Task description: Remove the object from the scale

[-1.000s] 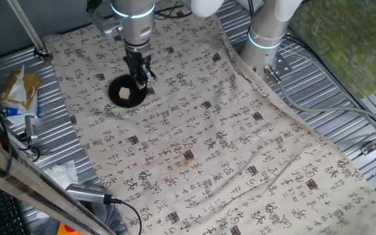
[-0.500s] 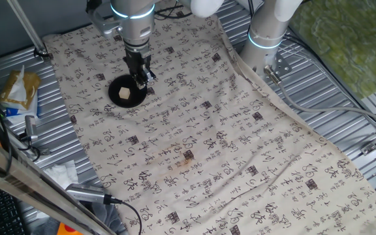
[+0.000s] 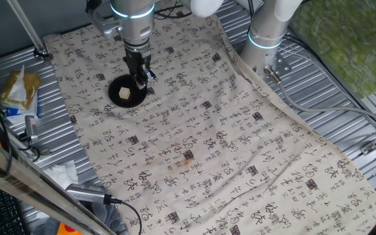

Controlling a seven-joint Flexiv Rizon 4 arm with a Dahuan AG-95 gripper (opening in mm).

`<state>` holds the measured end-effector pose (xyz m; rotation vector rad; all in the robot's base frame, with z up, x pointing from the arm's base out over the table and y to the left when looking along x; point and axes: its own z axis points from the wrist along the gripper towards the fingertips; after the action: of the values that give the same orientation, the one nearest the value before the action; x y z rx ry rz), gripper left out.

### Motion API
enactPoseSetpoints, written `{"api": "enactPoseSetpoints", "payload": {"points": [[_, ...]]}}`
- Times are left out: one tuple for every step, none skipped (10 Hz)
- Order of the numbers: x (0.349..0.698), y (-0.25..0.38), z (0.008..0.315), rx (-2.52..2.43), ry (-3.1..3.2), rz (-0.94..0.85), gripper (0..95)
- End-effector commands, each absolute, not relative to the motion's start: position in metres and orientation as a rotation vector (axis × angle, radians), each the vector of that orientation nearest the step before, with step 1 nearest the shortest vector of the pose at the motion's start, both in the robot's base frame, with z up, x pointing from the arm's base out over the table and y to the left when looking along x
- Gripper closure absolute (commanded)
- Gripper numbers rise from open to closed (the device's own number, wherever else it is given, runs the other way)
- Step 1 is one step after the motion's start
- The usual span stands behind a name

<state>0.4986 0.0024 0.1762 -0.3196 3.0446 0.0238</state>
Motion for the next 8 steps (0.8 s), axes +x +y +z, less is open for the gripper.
{"api": "enactPoseSetpoints", "payload": {"points": [[0.4985, 0.0025, 0.1762, -0.322, 3.044, 0.025, 95.0], [0.4985, 0.0024, 0.1762, -0.326, 3.044, 0.024, 95.0], [0.4985, 0.0024, 0.1763, -0.325, 3.045, 0.024, 95.0], [0.4985, 0.0025, 0.1763, -0.326, 3.046, 0.023, 95.0], [0.4985, 0.0025, 0.1764, -0.326, 3.046, 0.023, 95.0], [0.4985, 0.0025, 0.1764, -0.326, 3.047, 0.023, 95.0], [0.4985, 0.0025, 0.1764, -0.324, 3.048, 0.021, 95.0], [0.4985, 0.0025, 0.1764, -0.324, 3.05, 0.02, 95.0]]}}
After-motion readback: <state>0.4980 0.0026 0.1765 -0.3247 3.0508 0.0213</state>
